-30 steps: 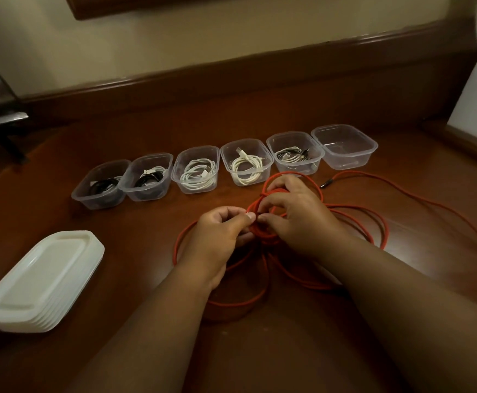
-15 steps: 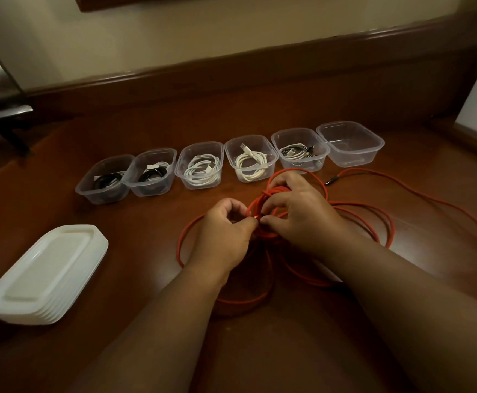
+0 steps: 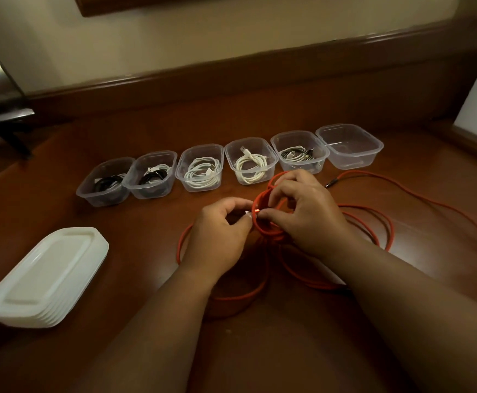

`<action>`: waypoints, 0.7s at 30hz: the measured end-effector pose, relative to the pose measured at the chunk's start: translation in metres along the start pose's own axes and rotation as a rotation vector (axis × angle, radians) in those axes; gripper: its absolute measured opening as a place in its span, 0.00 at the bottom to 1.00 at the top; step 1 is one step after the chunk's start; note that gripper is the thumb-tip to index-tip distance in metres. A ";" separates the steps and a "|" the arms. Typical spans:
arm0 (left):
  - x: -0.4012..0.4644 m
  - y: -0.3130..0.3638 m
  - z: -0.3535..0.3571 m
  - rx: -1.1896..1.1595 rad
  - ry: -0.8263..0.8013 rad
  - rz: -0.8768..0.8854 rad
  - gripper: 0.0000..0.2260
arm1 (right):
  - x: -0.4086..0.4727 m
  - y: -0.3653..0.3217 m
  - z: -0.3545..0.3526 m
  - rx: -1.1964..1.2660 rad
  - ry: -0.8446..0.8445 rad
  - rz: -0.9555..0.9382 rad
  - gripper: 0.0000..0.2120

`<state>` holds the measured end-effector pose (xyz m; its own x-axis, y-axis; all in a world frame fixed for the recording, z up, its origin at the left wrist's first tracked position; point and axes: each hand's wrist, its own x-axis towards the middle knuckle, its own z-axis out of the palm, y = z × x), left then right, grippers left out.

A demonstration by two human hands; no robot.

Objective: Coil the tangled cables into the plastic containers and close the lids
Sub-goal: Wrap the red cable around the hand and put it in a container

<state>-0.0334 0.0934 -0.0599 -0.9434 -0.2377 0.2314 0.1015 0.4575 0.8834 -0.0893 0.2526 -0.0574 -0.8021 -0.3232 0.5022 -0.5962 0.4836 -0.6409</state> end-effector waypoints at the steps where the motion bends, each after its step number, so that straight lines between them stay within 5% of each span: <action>1: 0.001 -0.001 0.000 -0.007 -0.007 -0.024 0.06 | 0.000 -0.001 0.000 0.023 0.003 0.007 0.10; 6: 0.002 0.000 0.001 -0.042 0.035 -0.082 0.08 | 0.000 -0.007 -0.003 0.219 0.070 0.146 0.17; 12: 0.003 0.008 0.003 -0.203 0.136 -0.236 0.09 | 0.005 -0.007 0.002 0.745 -0.107 0.577 0.09; 15: 0.001 0.010 0.005 -0.221 0.162 -0.265 0.10 | 0.003 -0.013 0.002 0.779 -0.197 0.616 0.03; 21: -0.001 0.012 0.011 -0.387 0.193 -0.311 0.10 | 0.002 -0.019 -0.003 1.131 -0.221 0.769 0.09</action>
<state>-0.0347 0.1086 -0.0543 -0.8760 -0.4815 -0.0274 -0.0309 -0.0007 0.9995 -0.0798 0.2453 -0.0422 -0.8643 -0.4514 -0.2218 0.3748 -0.2842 -0.8825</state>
